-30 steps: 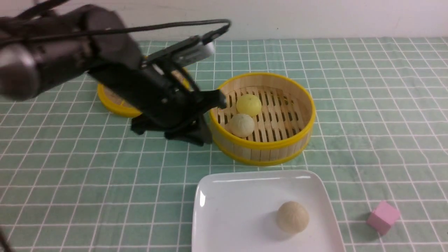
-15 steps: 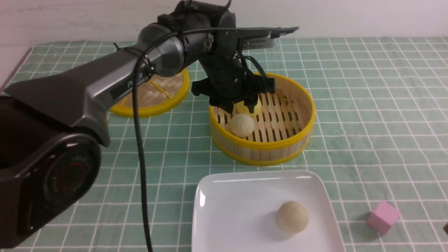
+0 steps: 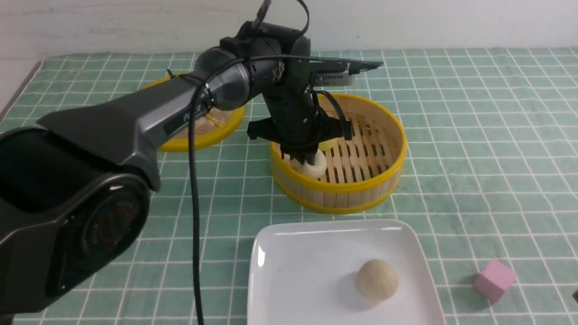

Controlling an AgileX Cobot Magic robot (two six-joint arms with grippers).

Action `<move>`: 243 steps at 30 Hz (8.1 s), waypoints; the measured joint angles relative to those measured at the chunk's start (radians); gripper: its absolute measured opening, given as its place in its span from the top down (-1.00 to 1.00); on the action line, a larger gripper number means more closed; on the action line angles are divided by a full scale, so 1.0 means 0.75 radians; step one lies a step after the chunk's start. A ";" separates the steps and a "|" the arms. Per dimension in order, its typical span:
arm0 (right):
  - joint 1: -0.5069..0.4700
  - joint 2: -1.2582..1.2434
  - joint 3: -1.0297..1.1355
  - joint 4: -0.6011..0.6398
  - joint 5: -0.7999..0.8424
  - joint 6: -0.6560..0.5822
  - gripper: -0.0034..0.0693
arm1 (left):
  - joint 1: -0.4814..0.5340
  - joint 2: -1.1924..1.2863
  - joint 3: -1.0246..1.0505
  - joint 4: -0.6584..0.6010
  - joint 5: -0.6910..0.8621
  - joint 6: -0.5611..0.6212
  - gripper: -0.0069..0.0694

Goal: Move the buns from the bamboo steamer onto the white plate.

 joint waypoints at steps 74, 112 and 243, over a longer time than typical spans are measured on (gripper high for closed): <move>0.000 -0.002 0.002 0.000 -0.010 0.001 0.71 | 0.001 0.060 -0.219 -0.010 -0.034 -0.216 0.48; 0.000 -0.006 0.002 0.000 -0.025 0.001 0.67 | -0.134 -0.602 0.297 0.060 0.290 0.073 0.76; -0.836 -1.033 0.893 0.081 -0.794 -0.029 0.79 | -0.276 -2.184 1.802 0.343 -0.814 -0.237 0.78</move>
